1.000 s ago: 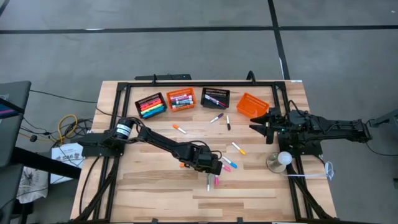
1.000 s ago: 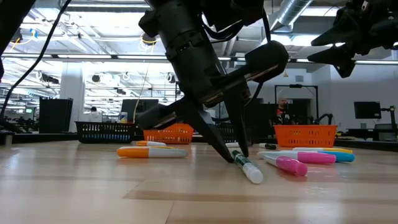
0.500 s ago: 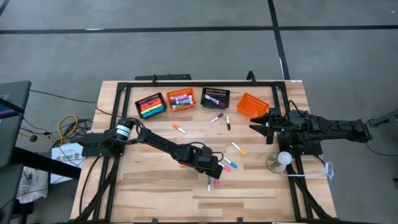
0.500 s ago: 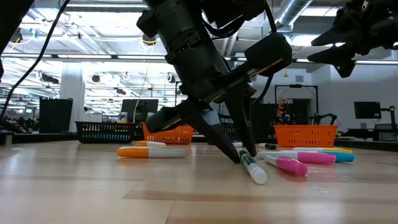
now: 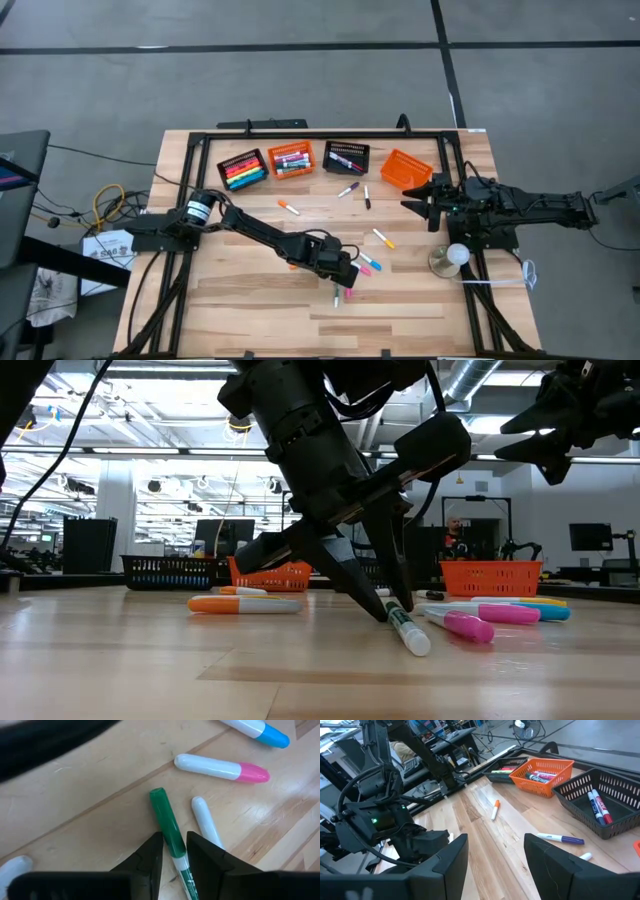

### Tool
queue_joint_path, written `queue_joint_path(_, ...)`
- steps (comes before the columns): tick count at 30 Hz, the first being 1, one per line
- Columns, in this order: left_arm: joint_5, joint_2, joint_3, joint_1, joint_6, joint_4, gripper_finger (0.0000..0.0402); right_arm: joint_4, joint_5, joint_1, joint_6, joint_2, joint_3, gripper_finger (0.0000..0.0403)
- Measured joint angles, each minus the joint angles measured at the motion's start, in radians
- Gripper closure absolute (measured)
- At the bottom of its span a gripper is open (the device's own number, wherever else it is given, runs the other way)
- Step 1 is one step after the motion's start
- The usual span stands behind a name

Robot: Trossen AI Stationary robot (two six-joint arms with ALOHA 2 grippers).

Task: Pick & Place Markers
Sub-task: Put the green small marker pen into the right black bin

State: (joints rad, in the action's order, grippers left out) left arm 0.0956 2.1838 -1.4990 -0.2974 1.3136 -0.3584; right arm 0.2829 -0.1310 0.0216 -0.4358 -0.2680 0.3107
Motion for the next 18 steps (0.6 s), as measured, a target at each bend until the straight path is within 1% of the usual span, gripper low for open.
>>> queue_joint_path(8, 0.001, 0.0, 0.0, -0.005, 0.003, 0.0, 0.0314, 0.0, 0.0, 0.0, 0.002, 0.0, 0.0, 0.0219)
queue_joint_path(13, -0.051, -0.002, 0.011, 0.0, 0.009, 0.001, 0.0314, 0.0, 0.0, 0.0, 0.008, 0.0, 0.0, 0.0219)
queue_joint_path(18, -0.103, -0.004, 0.041, 0.002, 0.052, 0.003, 0.0314, 0.0, -0.002, 0.0, 0.019, 0.0, 0.0, 0.0219)
